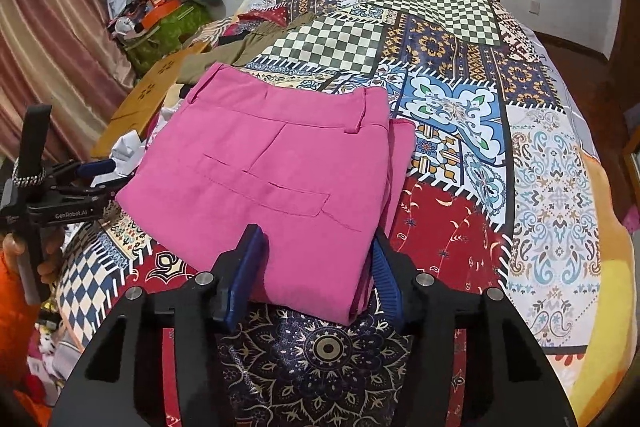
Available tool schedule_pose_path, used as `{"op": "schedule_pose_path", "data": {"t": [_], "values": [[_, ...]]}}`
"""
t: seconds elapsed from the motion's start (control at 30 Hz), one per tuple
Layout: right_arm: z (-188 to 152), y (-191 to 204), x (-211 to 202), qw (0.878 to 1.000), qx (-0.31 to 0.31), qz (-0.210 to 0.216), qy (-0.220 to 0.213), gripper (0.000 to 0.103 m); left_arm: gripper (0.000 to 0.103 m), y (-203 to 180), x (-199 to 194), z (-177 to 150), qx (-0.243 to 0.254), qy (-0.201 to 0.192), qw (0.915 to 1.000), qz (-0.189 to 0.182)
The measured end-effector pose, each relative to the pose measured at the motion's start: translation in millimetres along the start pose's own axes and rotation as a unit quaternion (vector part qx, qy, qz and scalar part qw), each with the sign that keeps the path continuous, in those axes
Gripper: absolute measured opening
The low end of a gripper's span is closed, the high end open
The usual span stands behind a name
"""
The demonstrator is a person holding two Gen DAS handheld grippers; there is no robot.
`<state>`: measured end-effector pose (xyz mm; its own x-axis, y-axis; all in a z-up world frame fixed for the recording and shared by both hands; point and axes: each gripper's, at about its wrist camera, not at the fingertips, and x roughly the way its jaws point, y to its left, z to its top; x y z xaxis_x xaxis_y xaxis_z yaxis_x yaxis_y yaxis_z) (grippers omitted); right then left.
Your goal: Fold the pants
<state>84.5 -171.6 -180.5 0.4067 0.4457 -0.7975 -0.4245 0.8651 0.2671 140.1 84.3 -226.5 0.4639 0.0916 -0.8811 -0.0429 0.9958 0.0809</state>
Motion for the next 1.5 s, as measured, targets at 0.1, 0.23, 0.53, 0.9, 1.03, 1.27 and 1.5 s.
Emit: {"op": "schedule_pose_path", "data": {"t": [0.1,0.23,0.53,0.9,1.03,1.27,1.5], "values": [[4,-3,-4,1.0,0.008,0.002,0.004,0.049,0.081,2,-10,6,0.005,-0.015,0.9999,0.004],[16,-10,-15,1.0,0.009,-0.009,-0.016,0.049,0.081,0,-24,29,0.006,-0.043,0.999,-0.009],[55,-26,0,0.999,0.009,-0.019,-0.036,0.049,0.081,-32,-20,86,0.027,-0.074,0.9953,-0.056],[74,-36,50,1.0,-0.018,-0.018,0.009,0.043,0.045,-62,36,107,0.051,-0.026,0.9955,-0.075],[71,-35,55,0.999,-0.035,-0.022,0.007,0.028,0.045,-63,40,103,0.041,-0.035,0.9963,-0.067],[68,-40,60,0.998,-0.044,-0.036,0.008,0.015,0.045,-63,44,101,0.033,-0.037,0.9977,-0.046],[71,-37,54,0.998,-0.043,-0.044,0.013,0.016,0.045,-59,31,102,0.037,-0.039,0.9973,-0.05]]}}
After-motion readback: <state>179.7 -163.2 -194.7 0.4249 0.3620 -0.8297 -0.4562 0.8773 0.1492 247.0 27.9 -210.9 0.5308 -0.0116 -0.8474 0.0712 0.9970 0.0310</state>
